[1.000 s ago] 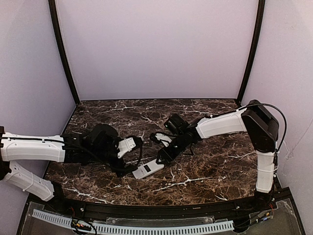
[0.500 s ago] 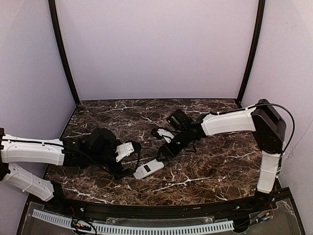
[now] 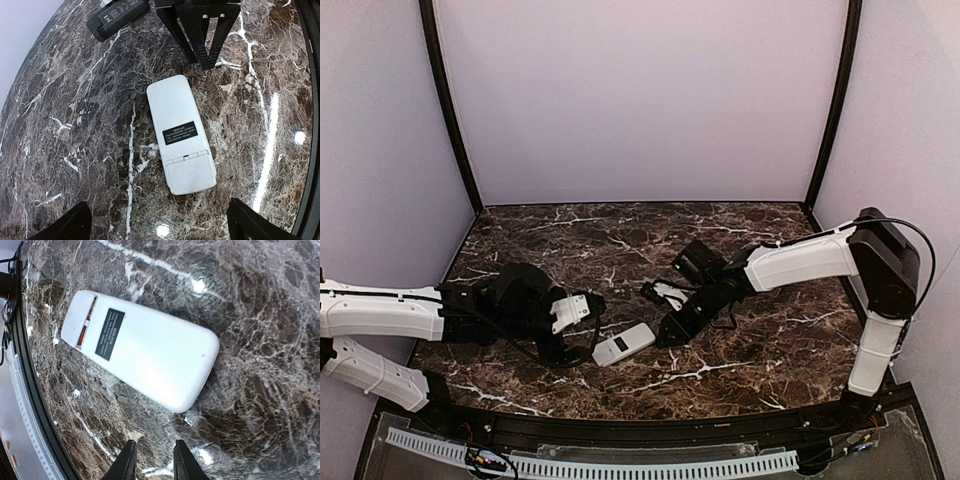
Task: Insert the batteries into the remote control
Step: Adjust the remote control at the center of the board.
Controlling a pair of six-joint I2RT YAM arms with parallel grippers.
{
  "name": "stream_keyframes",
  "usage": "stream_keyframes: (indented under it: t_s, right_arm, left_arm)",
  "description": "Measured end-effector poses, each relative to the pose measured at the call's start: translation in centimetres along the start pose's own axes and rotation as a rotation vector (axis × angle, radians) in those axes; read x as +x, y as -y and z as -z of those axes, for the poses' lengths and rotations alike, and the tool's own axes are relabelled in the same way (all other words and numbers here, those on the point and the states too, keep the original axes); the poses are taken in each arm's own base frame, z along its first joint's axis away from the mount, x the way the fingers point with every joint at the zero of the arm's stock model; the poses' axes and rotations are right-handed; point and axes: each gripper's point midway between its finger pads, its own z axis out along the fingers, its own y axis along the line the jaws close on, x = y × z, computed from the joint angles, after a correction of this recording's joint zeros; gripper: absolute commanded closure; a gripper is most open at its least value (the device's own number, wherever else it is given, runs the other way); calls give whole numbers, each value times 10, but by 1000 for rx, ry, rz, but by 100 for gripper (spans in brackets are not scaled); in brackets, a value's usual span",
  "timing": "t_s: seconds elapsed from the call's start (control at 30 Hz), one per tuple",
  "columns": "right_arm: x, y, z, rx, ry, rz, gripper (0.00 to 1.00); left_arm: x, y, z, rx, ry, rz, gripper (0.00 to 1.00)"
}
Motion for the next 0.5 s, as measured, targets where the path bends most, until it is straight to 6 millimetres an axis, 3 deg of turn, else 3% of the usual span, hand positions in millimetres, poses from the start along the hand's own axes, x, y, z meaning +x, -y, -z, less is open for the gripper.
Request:
stream_keyframes:
  t_s: [0.17,0.5]
  right_arm:
    - [10,-6,-6,-10,-26,-9,78]
    - [11,1,-21,-3,-42,-15,78]
  left_arm:
    - [1,8,-1,40,7,-23,13]
    - [5,23,-2,116,11,-52,16]
